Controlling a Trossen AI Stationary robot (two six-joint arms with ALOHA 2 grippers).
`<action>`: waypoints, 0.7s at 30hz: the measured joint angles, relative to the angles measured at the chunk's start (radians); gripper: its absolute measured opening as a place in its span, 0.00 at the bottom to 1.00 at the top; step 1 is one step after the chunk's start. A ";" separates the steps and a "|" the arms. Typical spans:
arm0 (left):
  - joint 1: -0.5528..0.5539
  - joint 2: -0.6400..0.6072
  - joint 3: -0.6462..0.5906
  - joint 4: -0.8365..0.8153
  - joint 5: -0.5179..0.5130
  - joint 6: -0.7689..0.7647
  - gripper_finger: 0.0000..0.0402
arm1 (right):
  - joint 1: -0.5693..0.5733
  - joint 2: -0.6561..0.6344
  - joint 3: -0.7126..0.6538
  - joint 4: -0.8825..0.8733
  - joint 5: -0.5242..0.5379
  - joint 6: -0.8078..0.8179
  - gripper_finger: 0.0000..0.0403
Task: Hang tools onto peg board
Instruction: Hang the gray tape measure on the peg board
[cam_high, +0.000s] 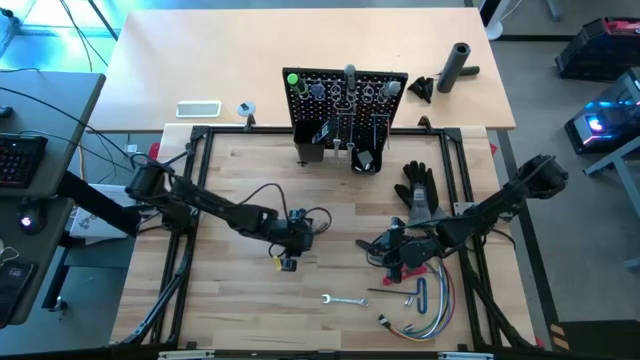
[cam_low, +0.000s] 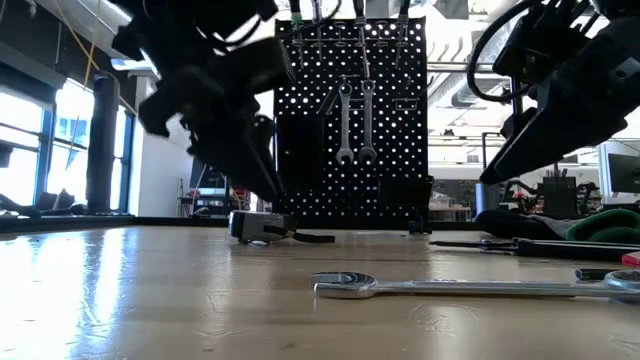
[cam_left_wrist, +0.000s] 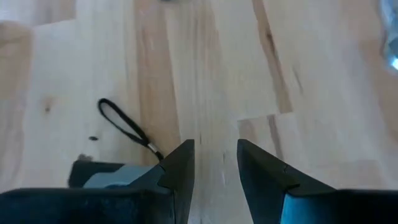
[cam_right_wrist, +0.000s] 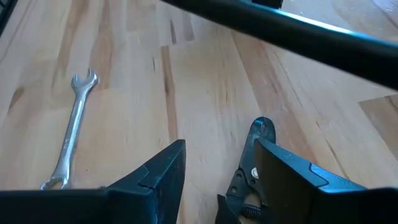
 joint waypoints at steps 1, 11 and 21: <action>0.001 0.014 0.007 0.000 -0.005 0.012 0.29 | 0.000 0.000 0.000 0.001 0.001 0.000 0.46; 0.048 0.103 0.043 -0.001 -0.131 0.044 0.29 | -0.005 0.000 0.000 0.006 0.007 0.000 0.46; 0.099 0.157 0.047 -0.028 -0.073 0.036 0.23 | -0.046 0.000 0.000 0.009 0.010 -0.026 0.46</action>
